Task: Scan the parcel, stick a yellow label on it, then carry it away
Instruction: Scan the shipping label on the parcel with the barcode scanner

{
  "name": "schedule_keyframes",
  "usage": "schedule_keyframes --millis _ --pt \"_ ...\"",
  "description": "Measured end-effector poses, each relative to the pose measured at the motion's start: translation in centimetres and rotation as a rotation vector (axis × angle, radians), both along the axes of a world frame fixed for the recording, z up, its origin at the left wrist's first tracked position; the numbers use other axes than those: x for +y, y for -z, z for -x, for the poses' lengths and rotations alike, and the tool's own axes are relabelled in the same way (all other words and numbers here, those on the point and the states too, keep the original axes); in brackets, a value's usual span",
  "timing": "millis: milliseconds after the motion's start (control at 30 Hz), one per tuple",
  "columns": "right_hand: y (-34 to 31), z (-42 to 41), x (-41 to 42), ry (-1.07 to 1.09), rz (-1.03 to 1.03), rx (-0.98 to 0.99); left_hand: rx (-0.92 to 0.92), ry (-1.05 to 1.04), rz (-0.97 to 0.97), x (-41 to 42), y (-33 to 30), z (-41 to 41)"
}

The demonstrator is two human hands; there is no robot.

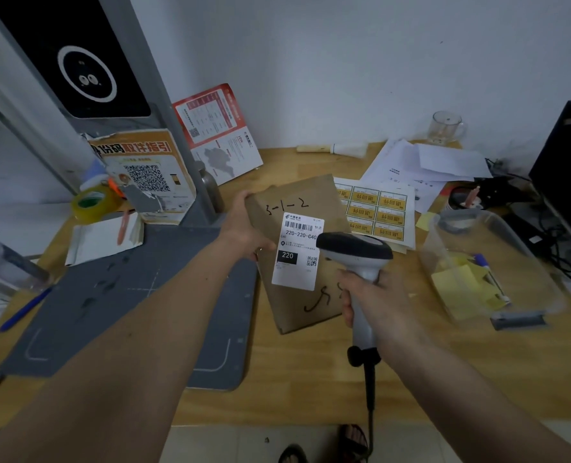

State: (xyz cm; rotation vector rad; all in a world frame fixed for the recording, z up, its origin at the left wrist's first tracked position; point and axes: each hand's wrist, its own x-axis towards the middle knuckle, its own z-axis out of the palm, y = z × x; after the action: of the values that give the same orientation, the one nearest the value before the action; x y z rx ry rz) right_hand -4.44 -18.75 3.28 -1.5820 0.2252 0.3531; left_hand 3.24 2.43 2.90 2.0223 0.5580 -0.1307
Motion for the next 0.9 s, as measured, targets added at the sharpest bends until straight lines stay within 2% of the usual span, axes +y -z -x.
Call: schedule_keyframes --millis 300,900 --pt "-1.1 1.6 -0.2 0.003 -0.007 -0.111 0.015 0.008 -0.023 0.3 0.2 -0.4" --pt "-0.9 1.3 -1.1 -0.033 0.005 -0.09 0.056 0.02 0.054 0.2 -0.2 -0.6"
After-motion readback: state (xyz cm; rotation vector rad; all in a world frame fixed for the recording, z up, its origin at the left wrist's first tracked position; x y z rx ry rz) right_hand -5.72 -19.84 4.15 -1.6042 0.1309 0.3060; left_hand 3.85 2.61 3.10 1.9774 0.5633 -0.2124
